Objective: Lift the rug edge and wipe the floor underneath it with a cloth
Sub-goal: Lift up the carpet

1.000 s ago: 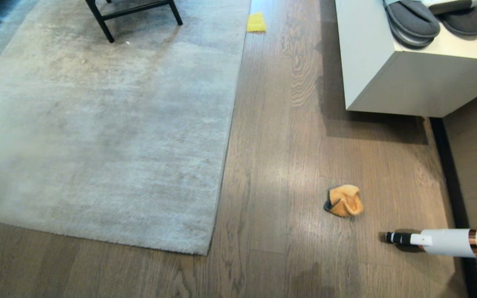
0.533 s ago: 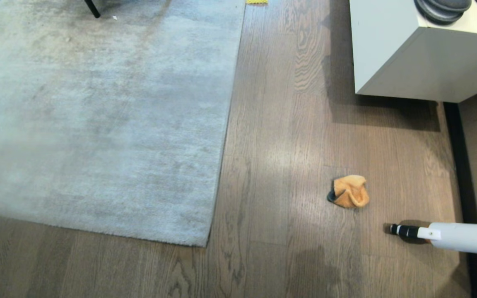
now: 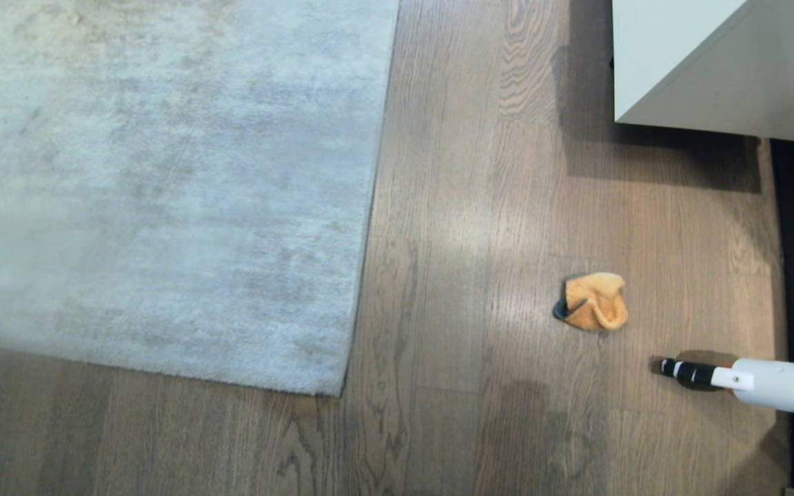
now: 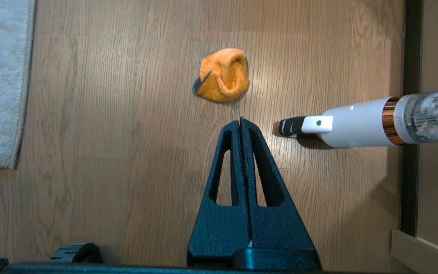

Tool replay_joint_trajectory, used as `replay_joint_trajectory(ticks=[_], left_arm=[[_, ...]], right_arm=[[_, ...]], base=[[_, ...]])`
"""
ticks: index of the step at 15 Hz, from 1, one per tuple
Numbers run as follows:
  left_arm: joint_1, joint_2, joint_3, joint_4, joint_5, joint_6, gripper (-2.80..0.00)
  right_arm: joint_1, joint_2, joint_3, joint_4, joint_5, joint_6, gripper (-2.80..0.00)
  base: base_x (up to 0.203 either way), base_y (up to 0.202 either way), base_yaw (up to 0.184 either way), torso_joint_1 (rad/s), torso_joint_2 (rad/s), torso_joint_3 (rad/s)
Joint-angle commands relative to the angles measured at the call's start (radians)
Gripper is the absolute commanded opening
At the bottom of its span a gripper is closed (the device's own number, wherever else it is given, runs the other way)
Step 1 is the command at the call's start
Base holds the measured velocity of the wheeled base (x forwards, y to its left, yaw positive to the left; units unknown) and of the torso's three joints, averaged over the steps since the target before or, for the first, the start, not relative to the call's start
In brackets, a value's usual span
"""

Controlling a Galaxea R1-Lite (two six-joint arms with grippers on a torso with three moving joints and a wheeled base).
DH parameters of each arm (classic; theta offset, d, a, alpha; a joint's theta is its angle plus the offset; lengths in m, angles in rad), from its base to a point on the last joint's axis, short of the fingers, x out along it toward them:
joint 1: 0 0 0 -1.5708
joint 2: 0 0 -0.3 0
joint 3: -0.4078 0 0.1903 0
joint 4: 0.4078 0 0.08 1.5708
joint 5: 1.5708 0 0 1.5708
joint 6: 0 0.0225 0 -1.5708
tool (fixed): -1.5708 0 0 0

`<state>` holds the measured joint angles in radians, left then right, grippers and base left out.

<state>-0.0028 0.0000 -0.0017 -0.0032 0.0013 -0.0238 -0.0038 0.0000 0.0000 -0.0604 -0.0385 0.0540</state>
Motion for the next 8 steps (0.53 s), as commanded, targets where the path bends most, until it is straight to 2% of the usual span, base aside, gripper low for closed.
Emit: replay_joint_trajectory(ticks=[1, 8], left_arm=[[0.0, 0.0, 0.0, 0.001, 0.0, -0.001, -2.8], [0.001, 0.0, 0.0, 0.002, 0.0, 0.001, -2.8]], right_arm=[[-0.001, 0.0, 0.0, 0.0, 0.0, 0.001, -2.8], [-0.001, 0.0, 0.0, -0.001, 0.0, 0.001, -2.8]], base=[[0.0, 0.0, 0.0, 0.003, 0.0, -0.202], [0.0, 0.0, 0.0, 0.002, 0.0, -0.195]])
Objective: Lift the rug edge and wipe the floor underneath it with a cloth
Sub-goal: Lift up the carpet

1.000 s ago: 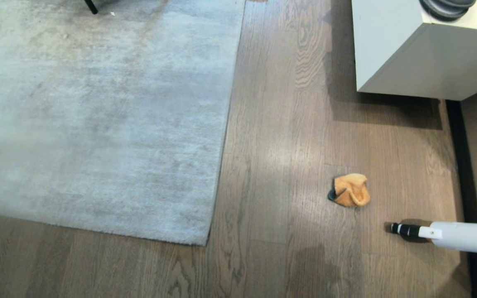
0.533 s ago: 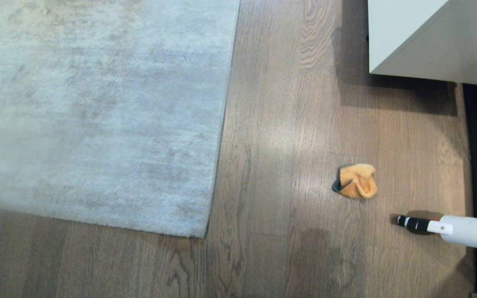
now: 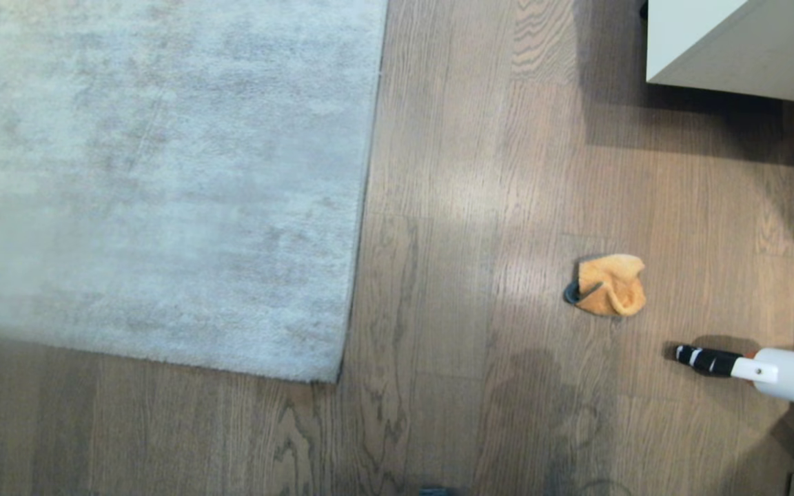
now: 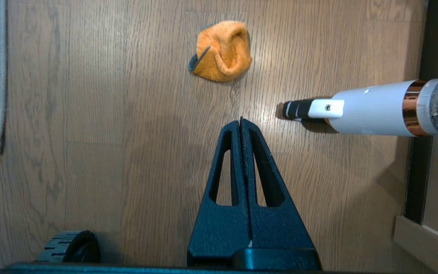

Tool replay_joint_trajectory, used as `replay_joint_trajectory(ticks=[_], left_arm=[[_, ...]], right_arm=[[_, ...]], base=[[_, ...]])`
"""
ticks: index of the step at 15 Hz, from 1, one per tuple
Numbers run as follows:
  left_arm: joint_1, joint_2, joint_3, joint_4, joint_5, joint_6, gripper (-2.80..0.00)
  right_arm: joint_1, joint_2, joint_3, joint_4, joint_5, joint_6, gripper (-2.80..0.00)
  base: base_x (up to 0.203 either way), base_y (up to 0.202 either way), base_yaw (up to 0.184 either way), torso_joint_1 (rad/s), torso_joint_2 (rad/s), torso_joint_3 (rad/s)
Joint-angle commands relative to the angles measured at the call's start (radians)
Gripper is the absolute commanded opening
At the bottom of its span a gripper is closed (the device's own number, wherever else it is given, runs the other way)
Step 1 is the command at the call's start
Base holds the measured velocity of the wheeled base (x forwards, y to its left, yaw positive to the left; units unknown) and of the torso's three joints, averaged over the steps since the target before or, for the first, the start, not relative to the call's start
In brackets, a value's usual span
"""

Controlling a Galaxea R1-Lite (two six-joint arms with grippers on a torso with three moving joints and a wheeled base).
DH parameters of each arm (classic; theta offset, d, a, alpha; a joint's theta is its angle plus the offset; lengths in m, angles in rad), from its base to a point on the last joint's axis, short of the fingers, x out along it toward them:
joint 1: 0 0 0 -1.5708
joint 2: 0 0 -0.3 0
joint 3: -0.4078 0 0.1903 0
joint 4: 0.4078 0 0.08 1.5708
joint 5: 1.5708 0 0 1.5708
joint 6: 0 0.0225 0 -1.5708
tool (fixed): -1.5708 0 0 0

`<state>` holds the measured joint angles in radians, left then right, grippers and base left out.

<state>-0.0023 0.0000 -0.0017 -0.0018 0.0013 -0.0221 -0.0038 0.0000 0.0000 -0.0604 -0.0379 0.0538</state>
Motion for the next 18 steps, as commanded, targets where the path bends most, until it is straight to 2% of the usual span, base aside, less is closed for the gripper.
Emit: replay_joint_trajectory(ticks=[1, 18], left_arm=[[-0.001, 0.0, 0.0, -0.001, 0.0, -0.002, -2.8], [-0.001, 0.0, 0.0, 0.0, 0.0, -0.001, -2.8]], right_arm=[[0.0, 0.0, 0.0, 0.0, 0.0, 0.001, -2.8], [-0.001, 0.0, 0.0, 0.001, 0.0, 0.001, -2.8]], base=[[0.0, 0.0, 0.0, 0.002, 0.0, -0.196], [0.0, 0.0, 0.0, 0.004, 0.0, -0.198]])
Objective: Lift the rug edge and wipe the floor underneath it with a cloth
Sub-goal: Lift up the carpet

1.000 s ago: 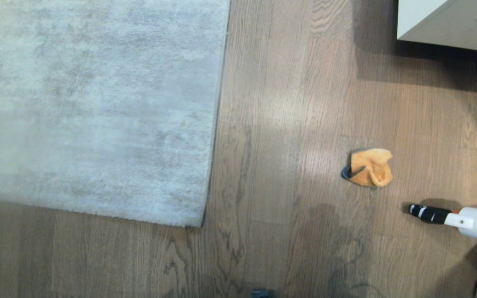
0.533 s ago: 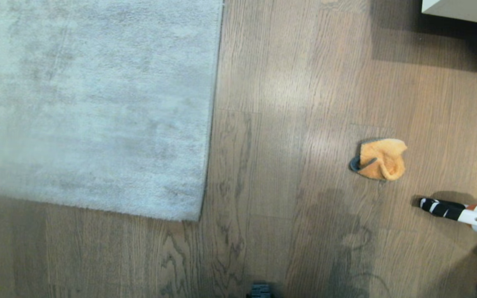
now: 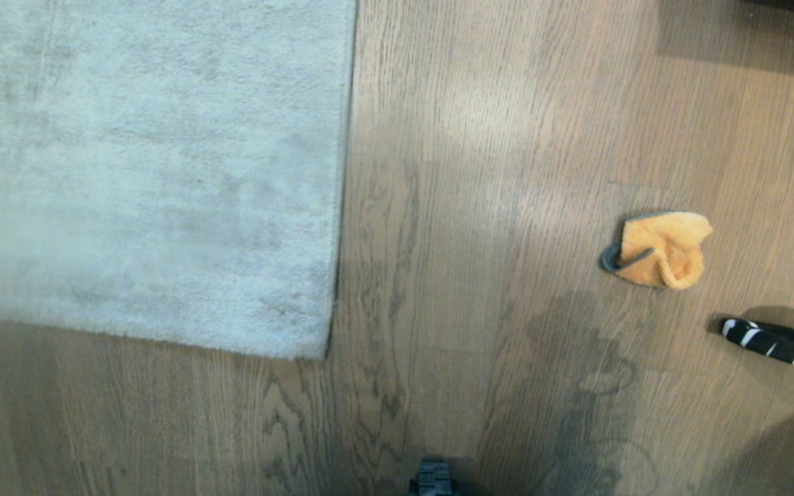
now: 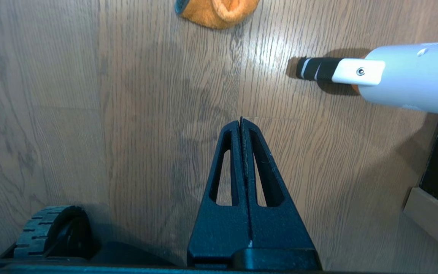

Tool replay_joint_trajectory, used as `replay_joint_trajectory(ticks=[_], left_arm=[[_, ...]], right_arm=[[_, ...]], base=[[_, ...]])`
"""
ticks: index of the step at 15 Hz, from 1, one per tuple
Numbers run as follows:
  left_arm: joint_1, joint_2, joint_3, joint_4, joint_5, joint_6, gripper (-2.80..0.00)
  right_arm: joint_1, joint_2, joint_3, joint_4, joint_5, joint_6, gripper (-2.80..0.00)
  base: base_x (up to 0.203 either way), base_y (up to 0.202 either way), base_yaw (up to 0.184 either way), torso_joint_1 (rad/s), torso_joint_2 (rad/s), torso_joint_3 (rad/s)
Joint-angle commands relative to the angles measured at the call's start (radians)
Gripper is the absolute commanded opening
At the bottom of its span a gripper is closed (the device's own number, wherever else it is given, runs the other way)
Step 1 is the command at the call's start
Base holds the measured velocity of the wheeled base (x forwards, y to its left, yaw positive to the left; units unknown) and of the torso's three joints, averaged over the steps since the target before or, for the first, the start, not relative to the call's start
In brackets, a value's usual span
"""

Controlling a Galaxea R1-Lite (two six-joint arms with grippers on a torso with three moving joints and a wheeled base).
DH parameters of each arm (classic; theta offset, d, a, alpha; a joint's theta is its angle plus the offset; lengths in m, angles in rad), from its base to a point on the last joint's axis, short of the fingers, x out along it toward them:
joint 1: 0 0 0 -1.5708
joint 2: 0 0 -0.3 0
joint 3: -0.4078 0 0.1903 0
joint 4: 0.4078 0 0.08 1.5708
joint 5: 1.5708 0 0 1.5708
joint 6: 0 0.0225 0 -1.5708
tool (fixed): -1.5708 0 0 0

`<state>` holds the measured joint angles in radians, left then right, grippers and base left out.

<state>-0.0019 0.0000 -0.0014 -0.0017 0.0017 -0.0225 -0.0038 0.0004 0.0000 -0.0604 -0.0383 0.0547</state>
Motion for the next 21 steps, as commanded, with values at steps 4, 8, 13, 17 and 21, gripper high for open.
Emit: replay_joint_trajectory(ticks=[4, 8, 13, 17, 21], left_arm=[[-0.001, 0.0, 0.0, 0.0, 0.0, -0.001, -2.8], [-0.001, 0.0, 0.0, 0.0, 0.0, -0.001, -2.8], [-0.001, 0.0, 0.0, 0.0, 0.0, 0.001, -2.8], [-0.001, 0.0, 0.0, 0.0, 0.0, 0.001, -2.8], [-0.001, 0.0, 0.0, 0.0, 0.0, 0.0, -2.8]], right_arm=[[0.0, 0.0, 0.0, 0.001, 0.0, 0.0, -2.8], [0.0, 0.0, 0.0, 0.0, 0.0, 0.001, -2.8], [0.0, 0.0, 0.0, 0.0, 0.0, 0.0, -2.8], [-0.001, 0.0, 0.0, 0.0, 0.0, 0.001, -2.8], [-0.001, 0.0, 0.0, 0.001, 0.0, -0.001, -2.8]], base=[[0.0, 0.0, 0.0, 0.004, 0.0, -0.183], [0.0, 0.0, 0.0, 0.002, 0.0, -0.028], [0.0, 0.0, 0.0, 0.0, 0.0, 0.0], [0.0, 0.0, 0.0, 0.0, 0.0, 0.0], [0.0, 0.0, 0.0, 0.0, 0.0, 0.0]])
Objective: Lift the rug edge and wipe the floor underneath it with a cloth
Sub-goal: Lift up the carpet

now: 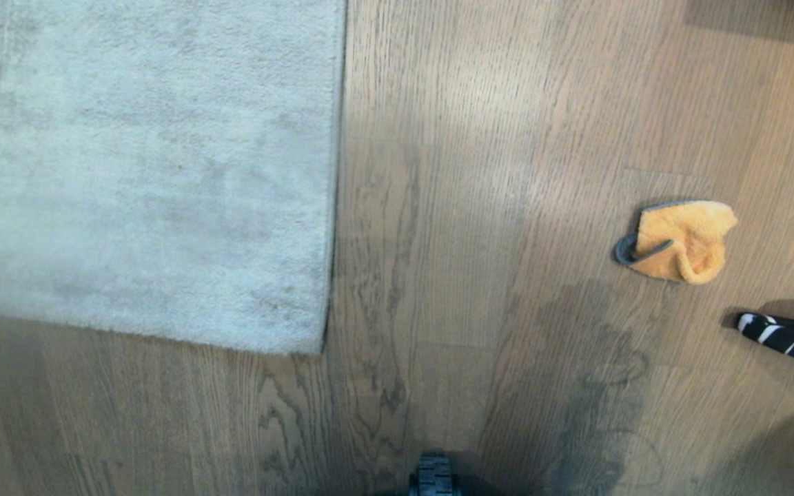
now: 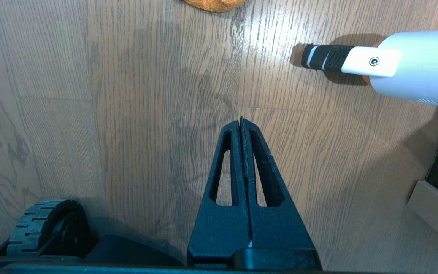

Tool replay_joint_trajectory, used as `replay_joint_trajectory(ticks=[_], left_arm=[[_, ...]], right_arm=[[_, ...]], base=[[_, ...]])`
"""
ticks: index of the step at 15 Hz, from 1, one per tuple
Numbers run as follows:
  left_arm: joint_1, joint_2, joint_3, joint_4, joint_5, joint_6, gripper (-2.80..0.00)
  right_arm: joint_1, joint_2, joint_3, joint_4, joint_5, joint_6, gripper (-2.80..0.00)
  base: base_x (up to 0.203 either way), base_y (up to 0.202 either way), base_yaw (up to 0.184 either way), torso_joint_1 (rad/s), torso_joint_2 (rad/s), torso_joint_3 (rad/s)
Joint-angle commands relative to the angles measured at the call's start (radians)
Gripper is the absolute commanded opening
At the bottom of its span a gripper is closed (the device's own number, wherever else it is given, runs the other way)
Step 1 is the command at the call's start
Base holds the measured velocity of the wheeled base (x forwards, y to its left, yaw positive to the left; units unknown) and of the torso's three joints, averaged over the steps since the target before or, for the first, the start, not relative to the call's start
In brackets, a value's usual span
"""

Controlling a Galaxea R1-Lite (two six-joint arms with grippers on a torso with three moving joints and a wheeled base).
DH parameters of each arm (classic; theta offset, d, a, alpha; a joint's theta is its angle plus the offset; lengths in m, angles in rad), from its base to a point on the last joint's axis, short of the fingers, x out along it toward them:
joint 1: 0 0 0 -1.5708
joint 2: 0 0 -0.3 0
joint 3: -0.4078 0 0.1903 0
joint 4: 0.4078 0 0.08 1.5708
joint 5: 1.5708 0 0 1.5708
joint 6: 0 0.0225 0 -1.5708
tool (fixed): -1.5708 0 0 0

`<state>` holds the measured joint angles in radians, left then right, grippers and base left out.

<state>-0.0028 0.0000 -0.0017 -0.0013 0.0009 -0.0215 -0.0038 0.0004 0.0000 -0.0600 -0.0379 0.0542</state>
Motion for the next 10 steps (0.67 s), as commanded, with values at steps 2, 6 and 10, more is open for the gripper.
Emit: replay_joint_trajectory(ticks=[2, 6, 10], left_arm=[[0.001, 0.0, 0.0, 0.0, 0.001, 0.0, -2.8], [0.0, 0.0, 0.002, 0.0, 0.001, -0.001, -2.8], [0.0, 0.0, 0.0, 0.0, 0.001, -0.002, -2.8]], right_arm=[[-0.001, 0.0, 0.0, -0.001, 0.0, -0.001, -2.8], [0.0, 0.0, 0.0, -0.001, 0.0, 0.0, -2.8], [0.001, 0.0, 0.0, 0.0, 0.0, 0.001, -2.8]], base=[[0.0, 0.0, 0.0, 0.0, 0.0, 0.0], [0.0, 0.0, 0.0, 0.0, 0.0, 0.0], [0.0, 0.0, 0.0, 0.0, 0.0, 0.0]])
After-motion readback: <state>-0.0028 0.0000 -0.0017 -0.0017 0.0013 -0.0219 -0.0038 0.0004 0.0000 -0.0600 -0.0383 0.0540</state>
